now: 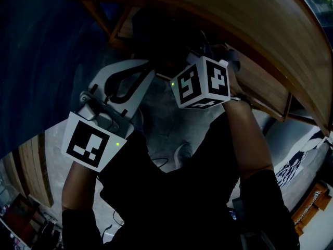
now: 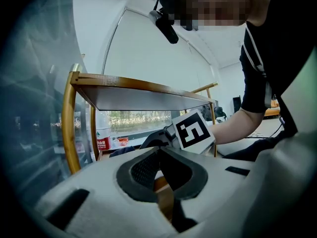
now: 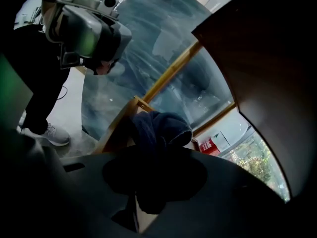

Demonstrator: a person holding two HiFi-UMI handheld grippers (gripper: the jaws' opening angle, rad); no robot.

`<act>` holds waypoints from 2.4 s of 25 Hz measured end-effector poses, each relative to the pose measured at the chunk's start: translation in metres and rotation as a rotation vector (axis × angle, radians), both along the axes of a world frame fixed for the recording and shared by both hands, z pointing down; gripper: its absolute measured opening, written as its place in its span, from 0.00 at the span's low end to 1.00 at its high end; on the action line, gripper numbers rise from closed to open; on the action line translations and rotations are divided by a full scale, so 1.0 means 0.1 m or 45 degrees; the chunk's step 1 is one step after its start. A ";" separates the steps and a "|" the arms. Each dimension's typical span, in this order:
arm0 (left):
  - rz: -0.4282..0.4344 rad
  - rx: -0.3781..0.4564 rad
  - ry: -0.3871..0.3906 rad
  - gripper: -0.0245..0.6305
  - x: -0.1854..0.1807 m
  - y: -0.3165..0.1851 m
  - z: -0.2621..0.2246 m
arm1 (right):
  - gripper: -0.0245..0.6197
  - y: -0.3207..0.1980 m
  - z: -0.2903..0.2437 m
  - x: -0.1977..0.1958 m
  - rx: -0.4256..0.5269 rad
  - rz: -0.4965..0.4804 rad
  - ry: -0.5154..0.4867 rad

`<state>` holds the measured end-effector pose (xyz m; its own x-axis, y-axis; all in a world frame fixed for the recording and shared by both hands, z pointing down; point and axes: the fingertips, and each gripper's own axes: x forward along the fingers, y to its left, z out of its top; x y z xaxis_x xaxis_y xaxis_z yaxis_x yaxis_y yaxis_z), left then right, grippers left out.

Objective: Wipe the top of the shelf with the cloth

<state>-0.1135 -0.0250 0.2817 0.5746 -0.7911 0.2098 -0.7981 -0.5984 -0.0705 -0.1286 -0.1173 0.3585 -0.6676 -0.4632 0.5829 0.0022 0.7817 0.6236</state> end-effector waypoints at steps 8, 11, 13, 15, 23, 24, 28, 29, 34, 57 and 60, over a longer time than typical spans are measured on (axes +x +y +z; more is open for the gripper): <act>0.014 0.010 0.003 0.07 0.04 0.01 0.01 | 0.18 0.08 0.17 0.22 0.002 -0.008 0.137; 0.037 0.016 0.002 0.07 0.14 0.00 -0.01 | 0.18 0.06 0.18 0.48 0.006 0.028 0.184; 0.062 0.026 -0.001 0.07 0.24 -0.01 -0.03 | 0.18 0.04 0.18 0.68 0.008 0.063 0.205; 0.090 0.031 -0.008 0.07 0.34 -0.03 -0.04 | 0.18 0.03 0.19 0.88 0.005 0.099 0.220; 0.181 0.024 -0.015 0.07 0.78 -0.13 -0.03 | 0.18 -0.02 0.20 1.61 -0.028 0.257 0.223; 0.193 0.024 -0.017 0.07 0.84 -0.14 -0.03 | 0.18 -0.02 0.19 1.70 -0.029 0.274 0.225; 0.232 0.033 -0.014 0.07 1.07 -0.17 -0.06 | 0.18 -0.04 0.15 2.04 -0.027 0.339 0.230; 0.241 0.036 -0.013 0.07 1.13 -0.17 -0.07 | 0.18 -0.04 0.15 2.11 -0.027 0.353 0.232; 0.284 0.035 -0.002 0.07 1.37 -0.20 -0.06 | 0.18 -0.03 0.13 2.48 -0.027 0.428 0.237; 0.463 0.038 0.001 0.07 2.27 -0.29 -0.11 | 0.18 0.14 -0.07 4.07 0.025 0.836 0.358; 0.450 0.036 0.006 0.07 2.23 -0.29 -0.08 | 0.18 0.10 -0.14 4.02 0.029 0.846 0.286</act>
